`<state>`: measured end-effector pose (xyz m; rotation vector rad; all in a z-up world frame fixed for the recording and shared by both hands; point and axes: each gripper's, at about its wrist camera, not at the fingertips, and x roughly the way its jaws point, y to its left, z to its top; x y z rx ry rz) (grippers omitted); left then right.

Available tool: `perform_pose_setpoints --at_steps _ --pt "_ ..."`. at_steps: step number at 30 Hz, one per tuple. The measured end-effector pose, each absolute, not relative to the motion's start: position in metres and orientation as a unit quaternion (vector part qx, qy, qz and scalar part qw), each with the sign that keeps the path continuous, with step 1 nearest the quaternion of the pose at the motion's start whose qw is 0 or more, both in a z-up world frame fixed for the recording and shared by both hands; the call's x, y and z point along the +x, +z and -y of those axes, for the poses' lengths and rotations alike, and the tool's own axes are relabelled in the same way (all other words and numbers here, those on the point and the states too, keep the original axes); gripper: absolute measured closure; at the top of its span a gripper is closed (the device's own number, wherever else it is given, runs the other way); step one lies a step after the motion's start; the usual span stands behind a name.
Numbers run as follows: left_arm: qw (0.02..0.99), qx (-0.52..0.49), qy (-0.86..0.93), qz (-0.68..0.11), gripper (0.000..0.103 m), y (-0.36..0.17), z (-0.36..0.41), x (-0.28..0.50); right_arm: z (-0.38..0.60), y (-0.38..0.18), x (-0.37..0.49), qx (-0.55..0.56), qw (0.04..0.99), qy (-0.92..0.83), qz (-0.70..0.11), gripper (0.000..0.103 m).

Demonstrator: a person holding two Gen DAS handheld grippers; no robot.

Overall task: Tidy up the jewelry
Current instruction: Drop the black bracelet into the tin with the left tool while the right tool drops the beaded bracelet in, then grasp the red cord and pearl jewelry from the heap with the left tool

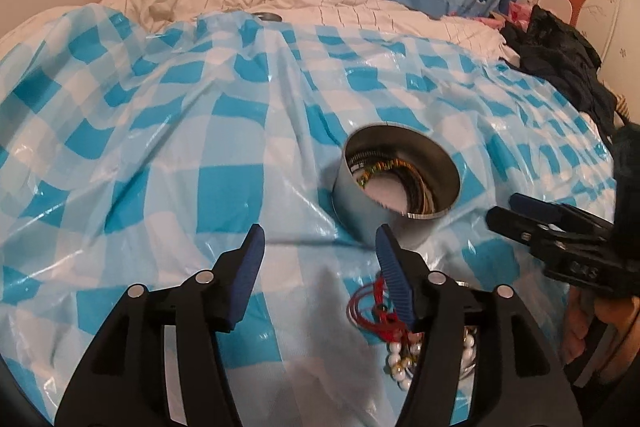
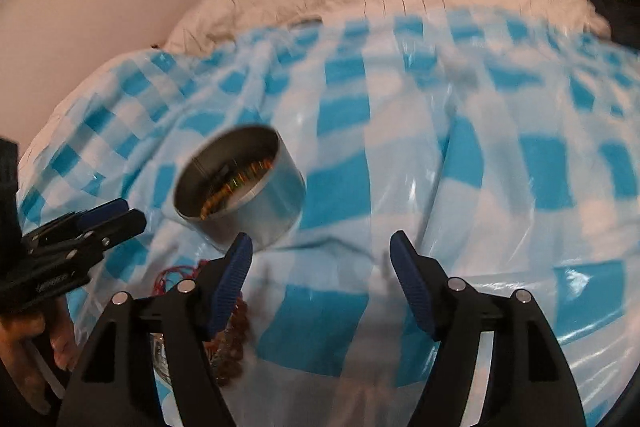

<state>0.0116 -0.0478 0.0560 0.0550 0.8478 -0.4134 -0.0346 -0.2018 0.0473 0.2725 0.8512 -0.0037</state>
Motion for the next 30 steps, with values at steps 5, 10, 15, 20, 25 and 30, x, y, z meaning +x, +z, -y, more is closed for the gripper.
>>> perform_pose_setpoints --at_steps 5,10,15,20,25,30 --pt "0.886 0.037 -0.201 -0.416 0.045 0.048 0.052 0.010 0.198 0.036 -0.029 0.112 0.897 -0.010 -0.427 0.033" --pt "0.885 0.041 -0.202 -0.417 0.042 0.047 0.054 0.009 0.194 0.032 -0.027 0.101 0.894 -0.014 -0.436 0.028" --pt "0.885 0.048 -0.199 -0.418 0.038 0.045 0.055 0.008 0.190 0.033 -0.027 0.089 0.894 -0.016 -0.438 0.027" --pt "0.880 0.042 -0.208 -0.424 0.038 0.045 0.049 0.007 0.190 0.045 -0.033 0.089 0.900 -0.002 -0.427 0.027" --pt "0.877 0.048 -0.232 -0.419 0.037 0.045 0.043 0.001 0.189 0.057 -0.038 0.089 0.905 0.013 -0.415 0.027" --pt "0.865 0.058 -0.268 -0.419 0.037 0.041 0.053 -0.005 0.189 0.054 -0.036 0.097 0.901 0.025 -0.423 0.028"
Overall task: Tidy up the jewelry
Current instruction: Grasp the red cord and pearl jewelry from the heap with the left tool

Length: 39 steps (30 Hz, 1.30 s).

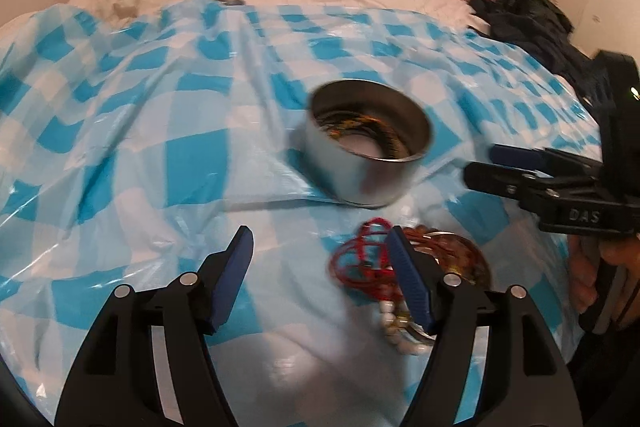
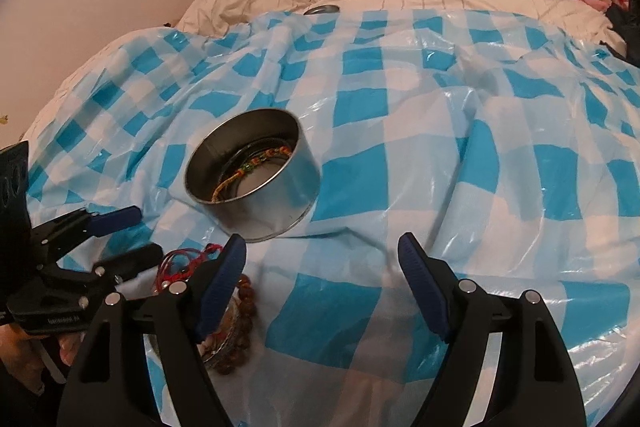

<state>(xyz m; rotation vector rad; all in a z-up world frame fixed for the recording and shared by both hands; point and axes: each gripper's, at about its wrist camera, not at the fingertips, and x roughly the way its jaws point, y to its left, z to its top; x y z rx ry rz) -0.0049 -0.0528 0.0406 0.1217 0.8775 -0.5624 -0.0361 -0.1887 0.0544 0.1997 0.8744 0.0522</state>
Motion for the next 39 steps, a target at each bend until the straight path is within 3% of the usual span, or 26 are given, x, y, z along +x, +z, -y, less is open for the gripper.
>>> perform_pose_setpoints --at_steps 7,16,19,20,22,25,39 --pt "0.851 0.097 -0.315 -0.409 0.037 0.036 0.075 -0.021 0.191 0.058 -0.038 0.100 0.903 0.023 -0.417 0.028" --pt "0.836 -0.035 -0.330 -0.437 0.037 0.032 0.051 -0.003 0.193 0.057 -0.038 0.113 0.901 0.028 -0.417 0.028" --pt "0.829 -0.030 -0.336 -0.446 0.039 0.027 0.054 -0.003 0.192 0.056 -0.038 0.112 0.901 0.030 -0.418 0.028" --pt "0.825 -0.017 -0.337 -0.453 0.042 0.023 0.060 -0.005 0.192 0.056 -0.038 0.111 0.901 0.030 -0.419 0.028" --pt "0.822 0.004 -0.336 -0.460 0.067 0.019 0.066 -0.006 0.191 0.056 -0.038 0.111 0.901 0.030 -0.419 0.028" --pt "0.829 0.024 -0.340 -0.444 0.095 0.025 0.069 -0.012 0.191 0.056 -0.038 0.111 0.901 0.029 -0.418 0.028" --pt "0.853 -0.079 -0.312 -0.410 0.097 0.053 0.017 0.005 0.175 0.057 -0.037 0.092 0.884 0.105 -0.446 0.028"
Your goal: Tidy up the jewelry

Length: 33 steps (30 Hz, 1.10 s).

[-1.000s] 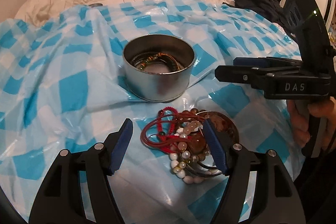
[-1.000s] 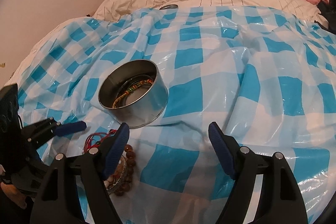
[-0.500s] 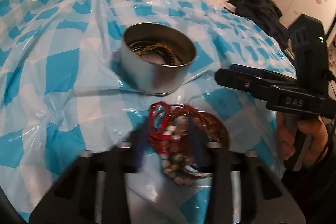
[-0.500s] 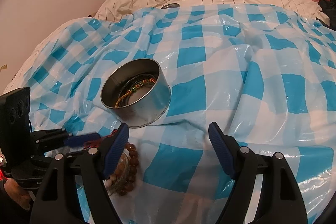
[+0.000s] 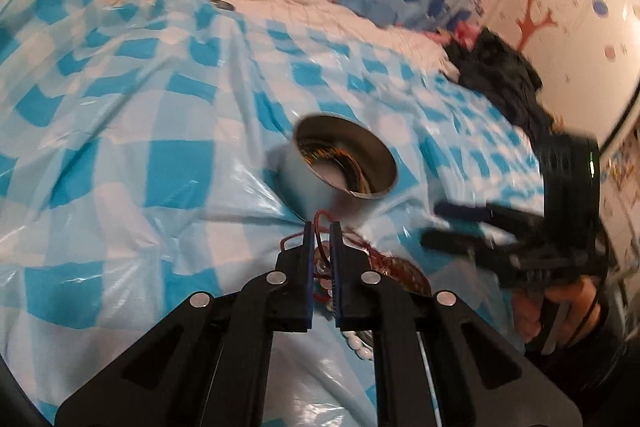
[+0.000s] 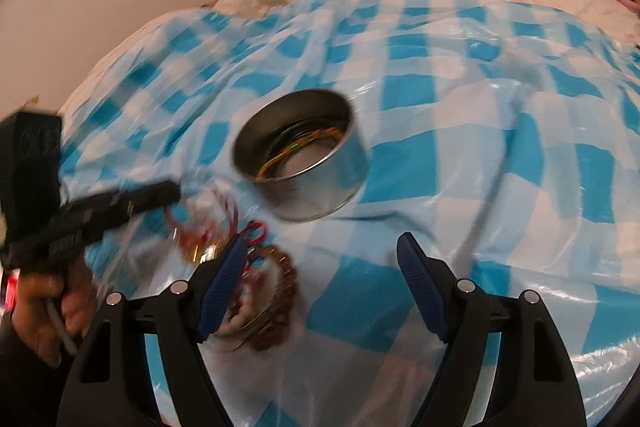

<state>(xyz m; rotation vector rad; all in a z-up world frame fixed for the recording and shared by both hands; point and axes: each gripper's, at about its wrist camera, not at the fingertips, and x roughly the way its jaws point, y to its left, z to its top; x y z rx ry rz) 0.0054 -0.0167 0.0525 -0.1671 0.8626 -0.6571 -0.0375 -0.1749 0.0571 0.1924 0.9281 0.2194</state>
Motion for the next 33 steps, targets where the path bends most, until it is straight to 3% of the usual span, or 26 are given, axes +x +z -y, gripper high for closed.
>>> perform_pose_setpoints --at_steps 7,9,13,15,17,18,19,21,23,31,33 --pt "0.835 -0.104 -0.241 -0.484 0.092 0.025 -0.003 0.029 0.165 0.050 -0.038 0.074 0.876 0.116 -0.461 0.028" --pt "0.836 -0.118 -0.231 -0.483 0.076 0.024 -0.009 0.031 0.164 0.049 -0.038 0.071 0.876 0.116 -0.462 0.028" --pt "0.846 -0.128 -0.219 -0.469 0.056 0.027 -0.013 0.034 0.163 0.049 -0.040 0.069 0.876 0.120 -0.463 0.028" --pt "0.845 -0.124 -0.214 -0.474 0.055 0.022 -0.009 0.037 0.161 0.049 -0.040 0.068 0.874 0.124 -0.464 0.028" --pt "0.842 -0.114 -0.216 -0.481 0.059 0.017 -0.004 0.040 0.157 0.048 -0.041 0.066 0.871 0.134 -0.468 0.031" --pt "0.844 -0.102 -0.217 -0.479 0.087 0.016 -0.001 0.040 0.155 0.047 -0.041 0.062 0.869 0.140 -0.471 0.036" --pt "0.846 -0.089 -0.219 -0.479 0.102 0.017 0.001 0.040 0.153 0.046 -0.041 0.059 0.868 0.142 -0.473 0.039" --pt "0.854 -0.085 -0.228 -0.460 0.102 0.027 -0.001 0.035 0.152 0.044 -0.040 0.053 0.865 0.144 -0.478 0.055" --pt "0.863 -0.095 -0.243 -0.432 0.102 0.044 -0.005 0.029 0.152 0.041 -0.040 0.053 0.862 0.144 -0.483 0.062" --pt "0.881 -0.137 -0.283 -0.353 0.102 0.077 -0.014 0.019 0.146 0.033 -0.040 0.038 0.854 0.148 -0.497 0.068" --pt "0.881 -0.136 -0.288 -0.350 0.102 0.079 -0.014 0.015 0.144 0.033 -0.040 0.034 0.853 0.153 -0.498 0.089"
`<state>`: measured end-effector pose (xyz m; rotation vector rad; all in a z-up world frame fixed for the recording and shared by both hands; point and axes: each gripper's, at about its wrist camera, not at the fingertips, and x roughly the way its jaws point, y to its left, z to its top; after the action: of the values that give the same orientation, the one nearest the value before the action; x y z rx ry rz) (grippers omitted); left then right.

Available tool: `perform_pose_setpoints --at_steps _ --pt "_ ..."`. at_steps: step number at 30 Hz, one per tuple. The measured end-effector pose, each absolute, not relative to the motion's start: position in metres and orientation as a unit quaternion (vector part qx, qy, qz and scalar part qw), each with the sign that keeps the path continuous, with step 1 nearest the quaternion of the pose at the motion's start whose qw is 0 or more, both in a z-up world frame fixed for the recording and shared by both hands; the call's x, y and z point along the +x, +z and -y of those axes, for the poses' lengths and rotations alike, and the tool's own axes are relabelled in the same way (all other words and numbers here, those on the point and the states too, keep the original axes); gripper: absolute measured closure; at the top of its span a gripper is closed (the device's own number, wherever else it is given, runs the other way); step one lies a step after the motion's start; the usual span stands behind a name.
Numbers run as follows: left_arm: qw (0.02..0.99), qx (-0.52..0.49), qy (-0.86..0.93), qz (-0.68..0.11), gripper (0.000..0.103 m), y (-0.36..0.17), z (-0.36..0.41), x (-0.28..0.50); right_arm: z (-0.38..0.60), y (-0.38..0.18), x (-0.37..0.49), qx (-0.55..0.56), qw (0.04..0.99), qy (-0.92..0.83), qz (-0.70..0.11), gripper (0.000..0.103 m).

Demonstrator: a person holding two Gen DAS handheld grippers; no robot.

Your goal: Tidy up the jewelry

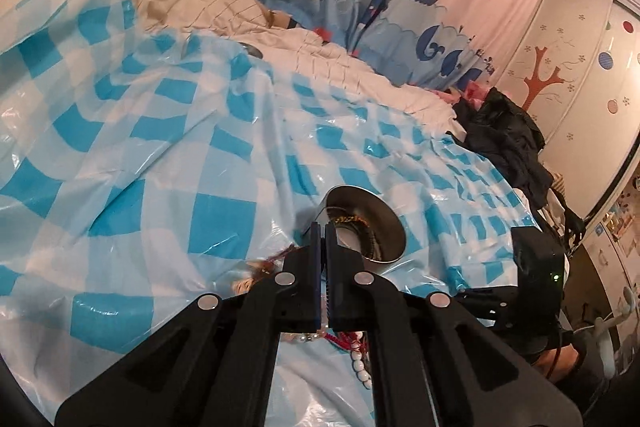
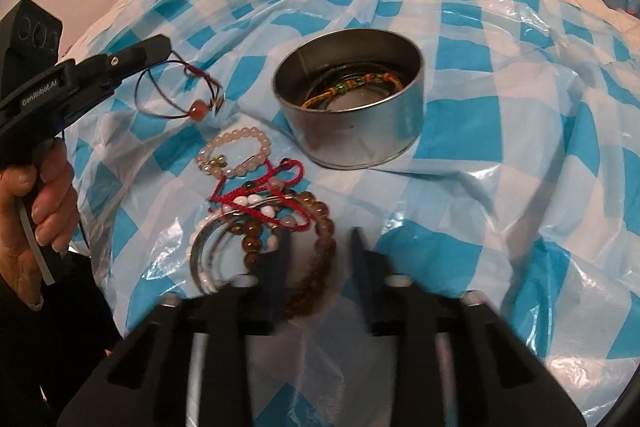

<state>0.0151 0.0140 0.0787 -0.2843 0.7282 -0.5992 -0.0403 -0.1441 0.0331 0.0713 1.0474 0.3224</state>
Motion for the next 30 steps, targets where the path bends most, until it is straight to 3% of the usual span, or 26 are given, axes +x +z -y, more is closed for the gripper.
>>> perform_pose_setpoints --at_steps 3,13,14,15,16,19,22,24,26,30 --pt "0.880 -0.139 -0.289 -0.352 0.102 0.078 -0.013 0.015 0.142 0.036 -0.042 0.024 0.857 0.155 -0.491 0.098" --pt "0.878 -0.140 -0.287 -0.355 0.102 0.076 -0.011 0.015 0.145 0.043 -0.044 0.006 0.870 0.140 -0.473 0.096" --pt "0.878 -0.141 -0.287 -0.355 0.102 0.075 -0.011 0.015 0.146 0.047 -0.045 0.014 0.874 0.145 -0.463 0.081" --pt "0.878 -0.141 -0.288 -0.355 0.102 0.075 -0.010 0.015 0.146 0.053 -0.046 0.024 0.882 0.152 -0.445 0.054" --pt "0.878 -0.141 -0.288 -0.355 0.102 0.075 -0.011 0.016 0.144 0.057 -0.046 0.028 0.887 0.155 -0.433 0.047" --pt "0.878 -0.141 -0.288 -0.356 0.102 0.075 -0.011 0.016 0.127 0.058 -0.038 0.026 0.885 0.182 -0.429 0.046" --pt "0.876 -0.143 -0.293 -0.355 0.102 0.074 -0.009 0.014 0.111 0.044 -0.026 -0.002 0.881 0.171 -0.441 0.058" --pt "0.875 -0.143 -0.295 -0.355 0.102 0.073 -0.009 0.013 0.103 0.032 -0.020 -0.025 0.873 0.172 -0.455 0.083" --pt "0.875 -0.143 -0.296 -0.355 0.102 0.073 -0.009 0.011 0.098 0.033 -0.023 -0.038 0.873 0.175 -0.454 0.093" --pt "0.875 -0.146 -0.299 -0.351 0.102 0.077 -0.009 0.009 0.105 0.044 -0.030 -0.027 0.881 0.178 -0.437 0.093"
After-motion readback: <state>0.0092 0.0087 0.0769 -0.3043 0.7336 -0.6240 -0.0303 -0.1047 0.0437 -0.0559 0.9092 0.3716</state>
